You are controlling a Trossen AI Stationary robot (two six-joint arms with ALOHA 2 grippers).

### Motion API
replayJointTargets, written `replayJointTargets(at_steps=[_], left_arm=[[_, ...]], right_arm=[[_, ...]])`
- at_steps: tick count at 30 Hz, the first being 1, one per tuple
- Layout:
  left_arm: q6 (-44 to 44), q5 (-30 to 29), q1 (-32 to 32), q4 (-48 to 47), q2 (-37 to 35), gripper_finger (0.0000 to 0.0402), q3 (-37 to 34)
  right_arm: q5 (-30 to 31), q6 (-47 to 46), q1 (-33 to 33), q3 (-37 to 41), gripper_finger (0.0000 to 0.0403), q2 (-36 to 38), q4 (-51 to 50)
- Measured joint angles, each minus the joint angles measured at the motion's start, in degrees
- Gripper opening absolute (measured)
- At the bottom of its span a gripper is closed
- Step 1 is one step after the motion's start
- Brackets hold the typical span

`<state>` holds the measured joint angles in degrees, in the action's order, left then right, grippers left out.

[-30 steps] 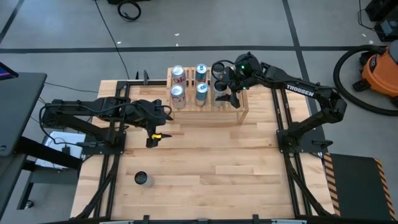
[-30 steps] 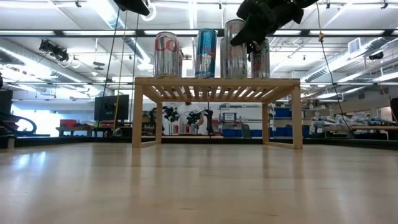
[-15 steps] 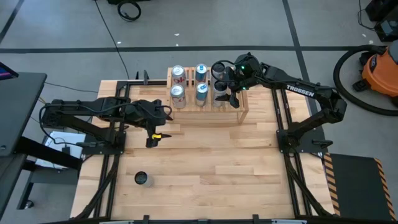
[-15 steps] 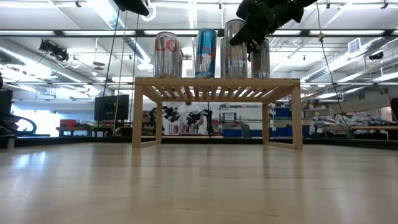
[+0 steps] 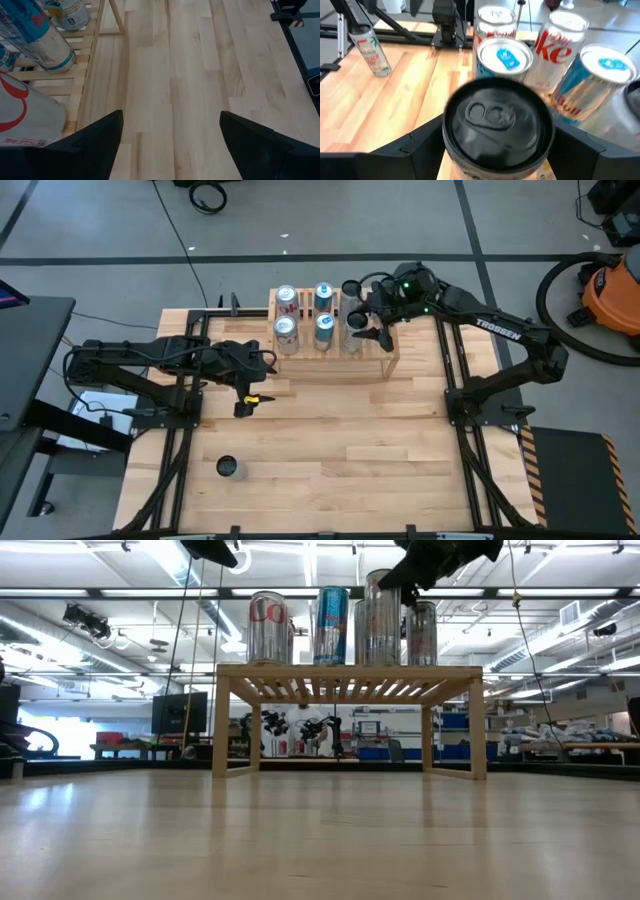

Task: Place canned beverage on shelf
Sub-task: Put the white-yellow soda can aligned with the other white-yellow soda can on the shelf

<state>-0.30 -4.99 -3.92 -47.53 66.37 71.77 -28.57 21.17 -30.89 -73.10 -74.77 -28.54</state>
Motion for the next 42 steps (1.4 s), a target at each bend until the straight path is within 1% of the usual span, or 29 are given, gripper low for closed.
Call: replayJointTargets(at_steps=[6, 14, 24, 31, 34, 38, 42], left_arm=[[0.0, 0.0, -0.01, 0.0, 0.0, 0.0334, 0.0], [-0.09, 0.0, -0.02, -0.3, 0.0, 0.0334, 0.0], [0.0, -0.02, 0.0, -0.87, -0.02, 0.0334, 0.0], [0.09, -0.01, -0.02, -0.85, 0.0, 0.0334, 0.0], [0.09, -0.02, -0.02, -0.83, 0.0, 0.0334, 0.0], [-0.43, -0.02, -0.02, -0.83, -0.02, 0.0334, 0.0], [-0.55, -0.01, -0.02, -0.83, 0.0, 0.0334, 0.0]], right_arm=[[-0.64, -0.59, 0.02, 0.0, 0.0305, 0.15, 3.15], [0.28, -0.64, 0.14, 0.0, 0.0305, 0.06, 6.95], [0.41, -4.59, 0.57, 0.0, 0.0305, 0.96, 7.01], [0.57, -7.54, 1.78, 0.0, 0.0305, 3.35, 6.86], [3.13, -7.56, 3.19, 0.0, 0.0305, 5.2, 4.93], [10.78, -7.58, 6.63, 0.0, 0.0305, 7.69, 0.05], [16.13, -8.96, 10.74, 0.0, 0.0305, 8.93, -3.73]])
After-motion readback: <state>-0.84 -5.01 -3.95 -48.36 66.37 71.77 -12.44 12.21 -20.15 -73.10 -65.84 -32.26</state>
